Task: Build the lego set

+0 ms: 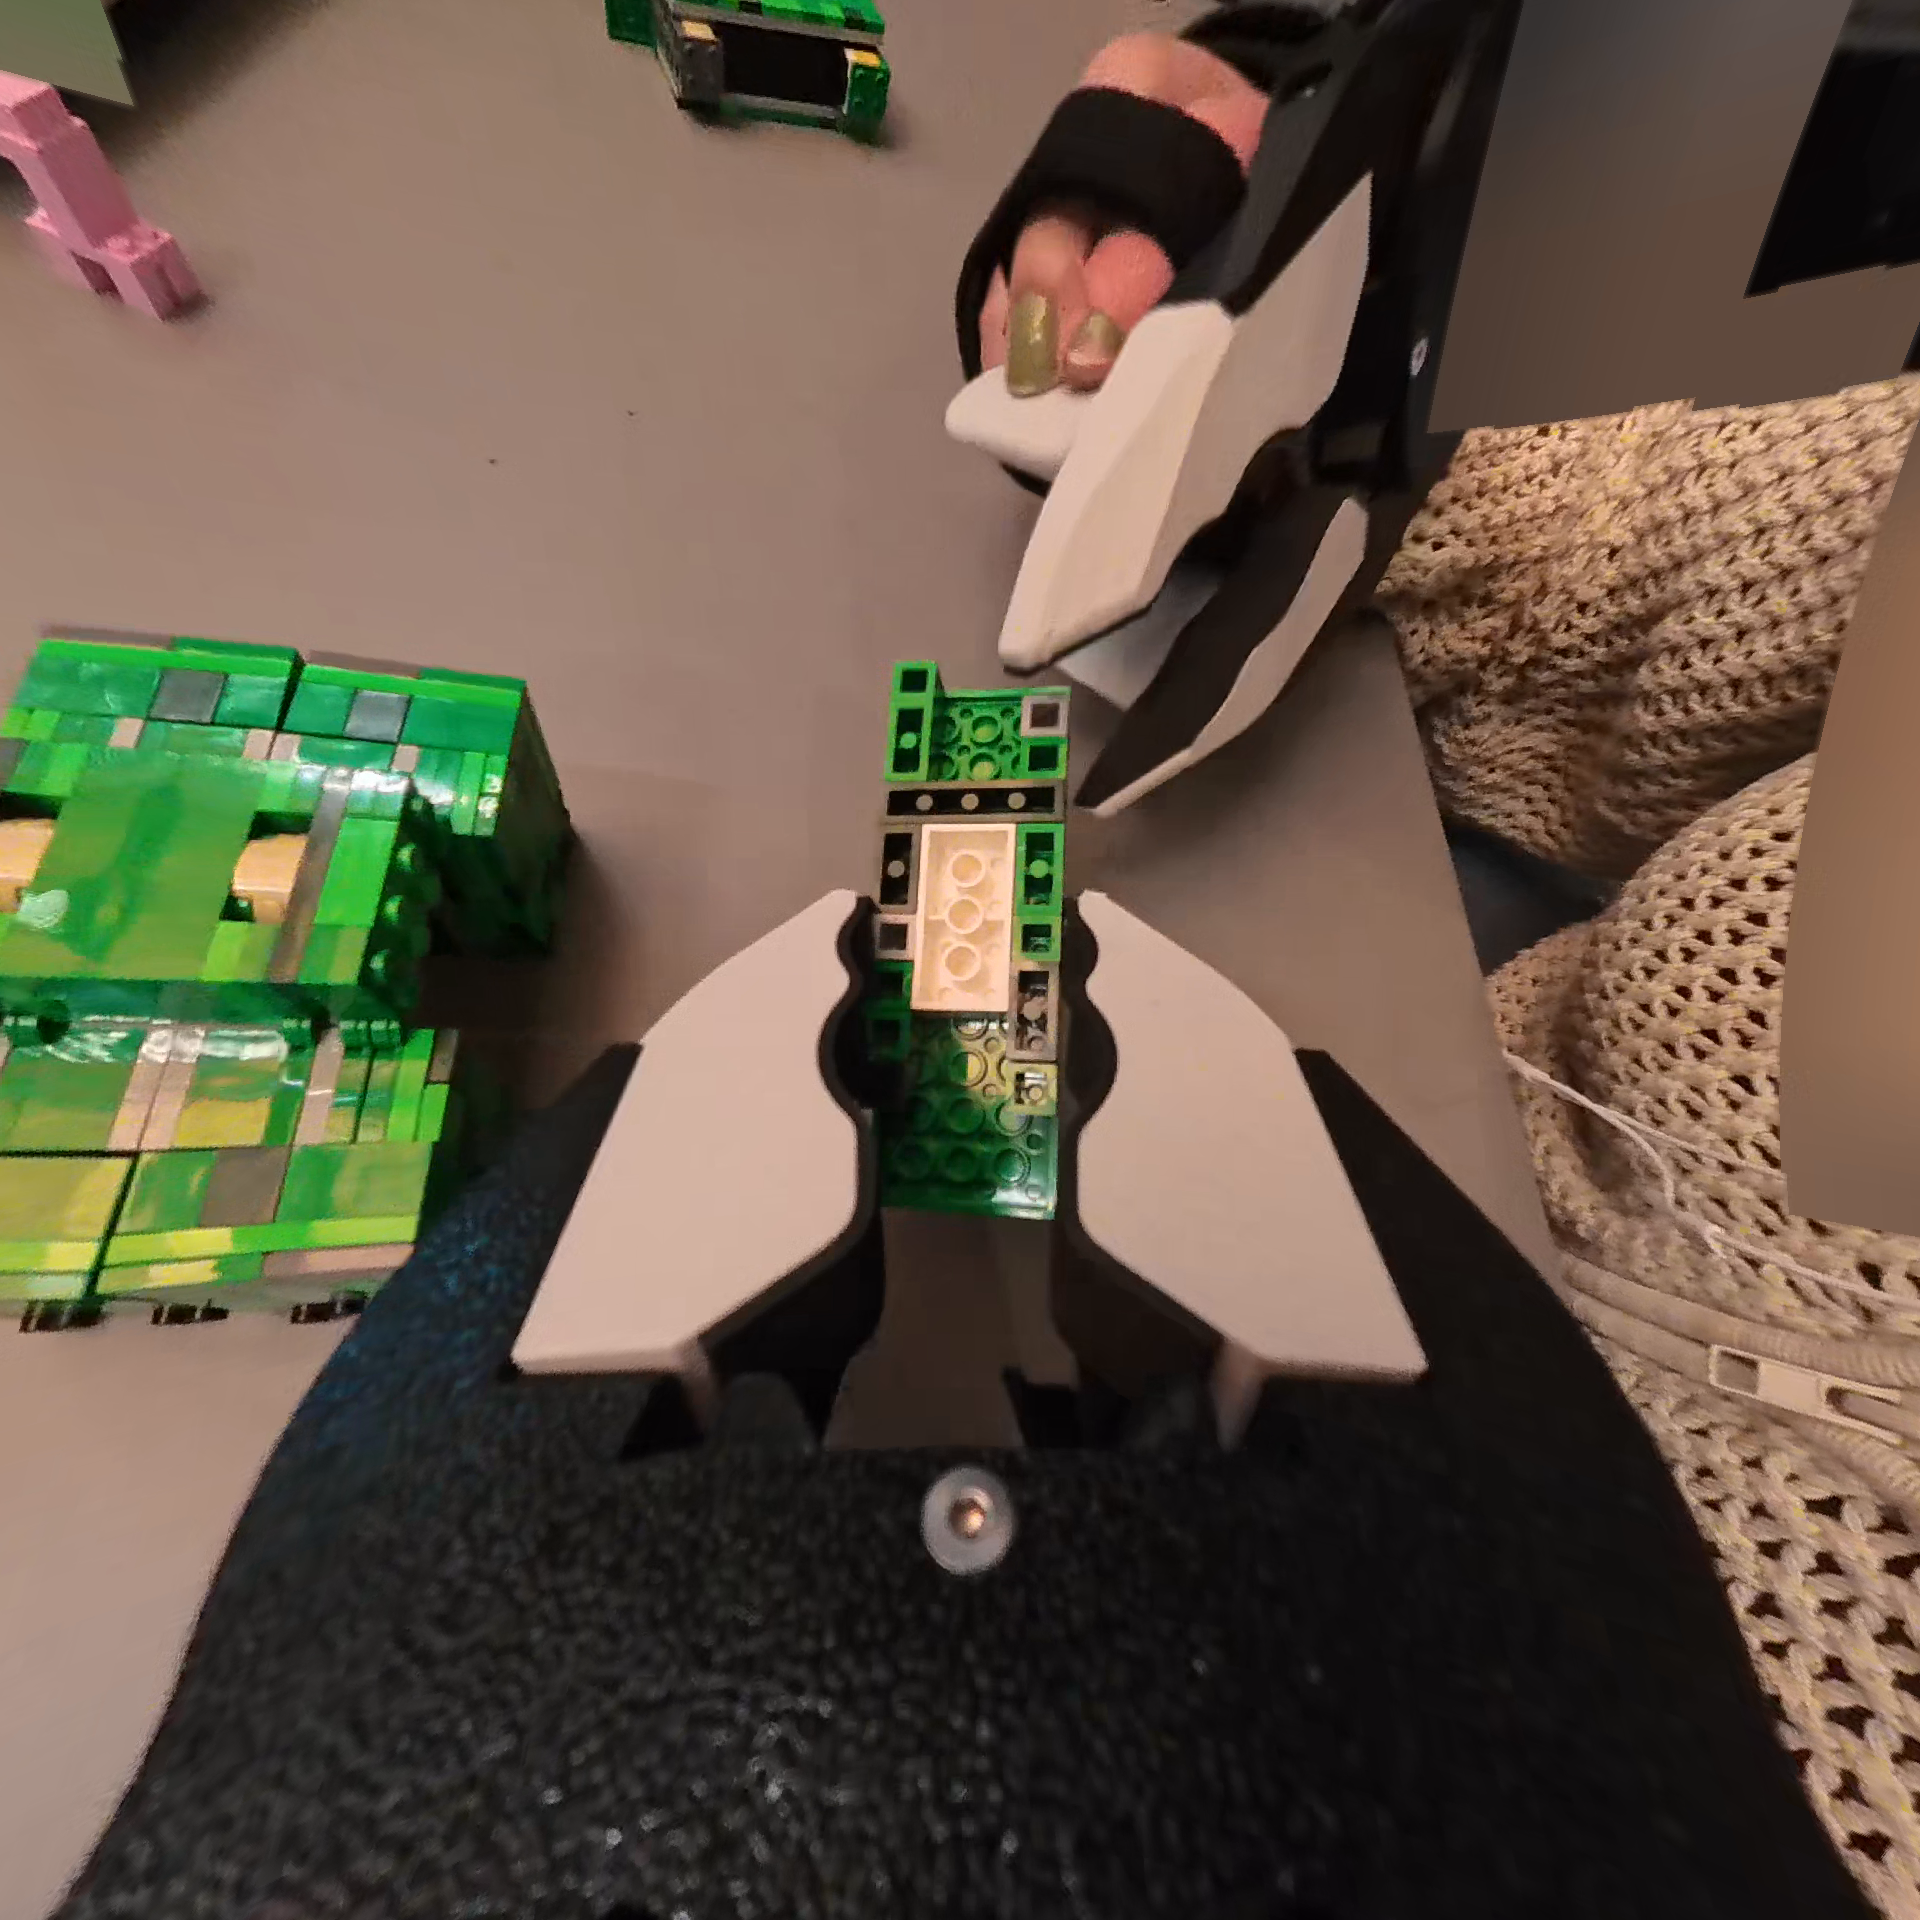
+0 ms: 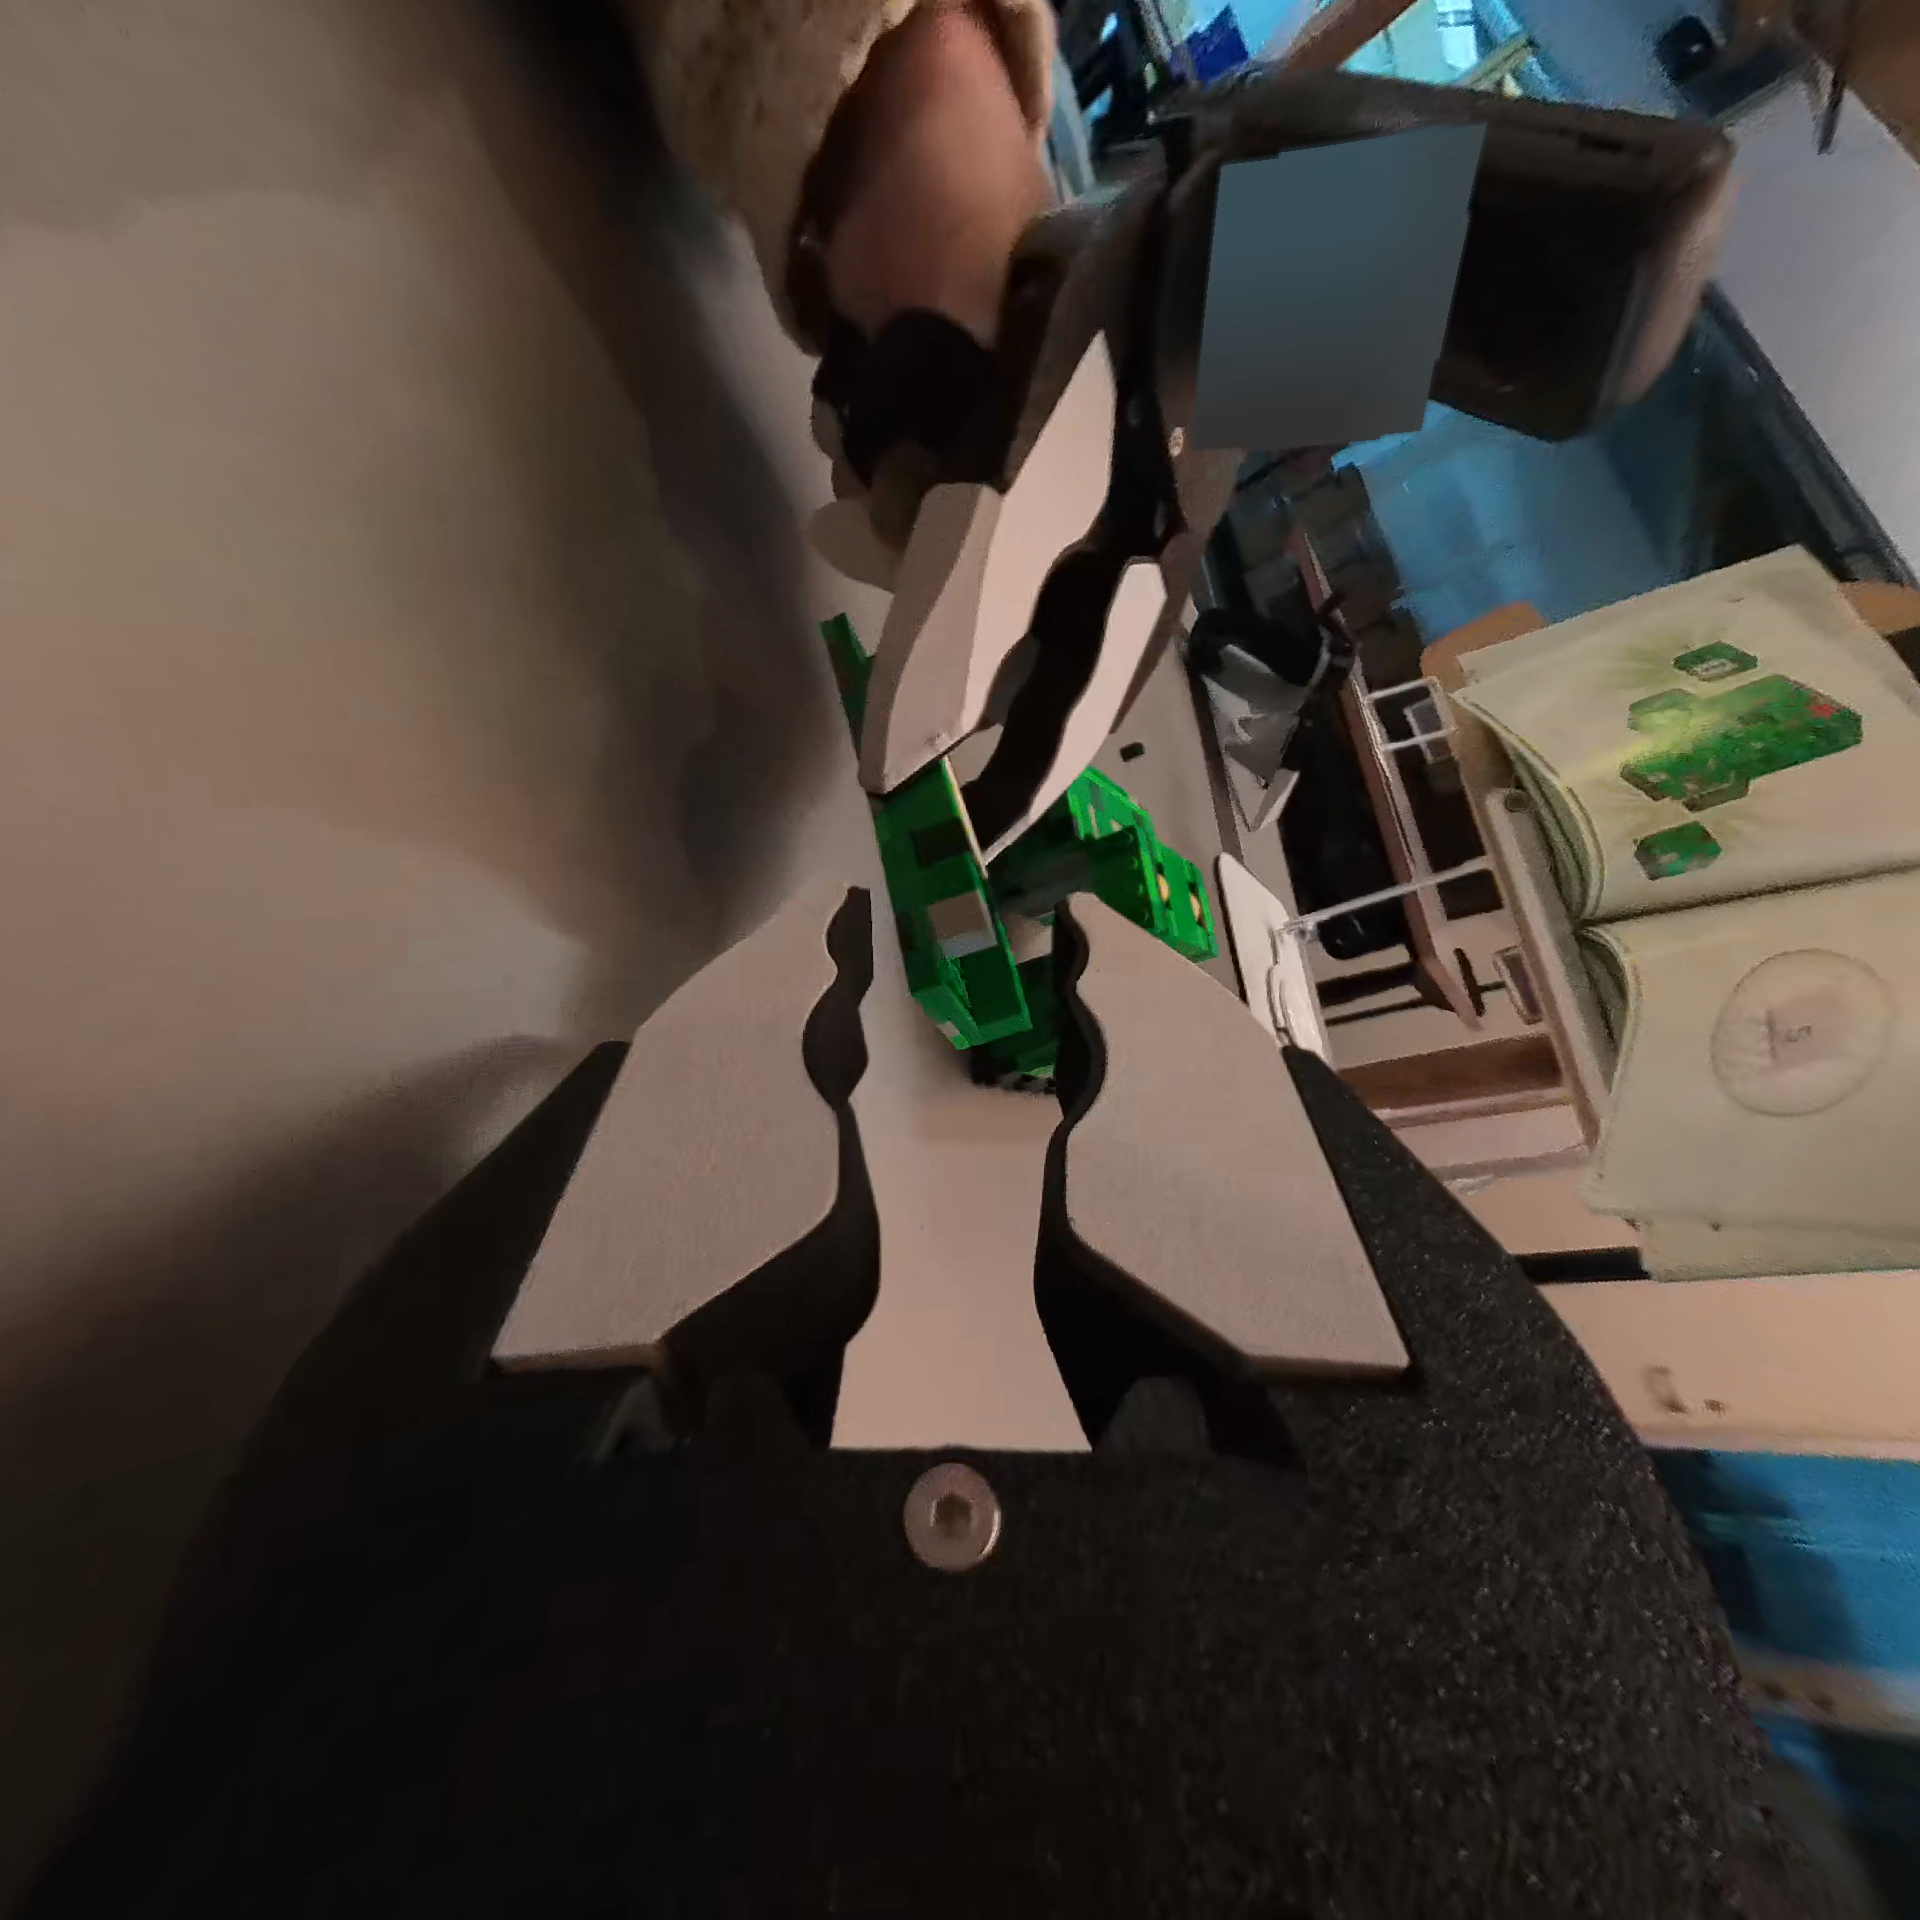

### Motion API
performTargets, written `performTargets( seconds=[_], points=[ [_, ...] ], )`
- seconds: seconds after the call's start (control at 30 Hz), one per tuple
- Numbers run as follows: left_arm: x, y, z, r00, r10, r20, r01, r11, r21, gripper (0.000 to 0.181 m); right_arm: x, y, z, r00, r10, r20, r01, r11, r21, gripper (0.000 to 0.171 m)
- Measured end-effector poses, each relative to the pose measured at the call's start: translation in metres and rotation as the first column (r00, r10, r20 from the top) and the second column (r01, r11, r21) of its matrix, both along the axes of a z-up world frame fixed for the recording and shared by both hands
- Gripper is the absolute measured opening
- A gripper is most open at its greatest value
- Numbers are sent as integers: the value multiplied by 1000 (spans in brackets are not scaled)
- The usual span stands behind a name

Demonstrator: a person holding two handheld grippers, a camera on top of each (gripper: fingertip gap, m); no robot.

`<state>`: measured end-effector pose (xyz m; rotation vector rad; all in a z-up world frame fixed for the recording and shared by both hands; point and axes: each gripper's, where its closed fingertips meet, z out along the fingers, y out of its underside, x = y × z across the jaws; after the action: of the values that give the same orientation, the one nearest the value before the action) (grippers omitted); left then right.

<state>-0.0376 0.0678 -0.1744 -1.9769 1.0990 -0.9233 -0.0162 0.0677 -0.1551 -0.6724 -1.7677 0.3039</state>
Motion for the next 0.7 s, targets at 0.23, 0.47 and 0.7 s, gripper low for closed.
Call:
performTargets(
  seconds=[0.23, 0.47, 0.7],
  points=[
    [-2, 1, -3, 1000, -2, -18, 2, 1000, 6, 35, -5, 0, -10, 999, -17, 40, 11, 989, 149, 17],
    [-2, 1, -9, 999, -12, -41, 12, 1000, 1, 34, -6, 0, -17, 995, -36, 94, 23, 990, 138, 17],
    [3, 5, -5, 999, 18, -47, -9, 985, 174, 34, 4, 5, 23, 990, 11, -140, -48, 962, -268, 53]
  ],
)
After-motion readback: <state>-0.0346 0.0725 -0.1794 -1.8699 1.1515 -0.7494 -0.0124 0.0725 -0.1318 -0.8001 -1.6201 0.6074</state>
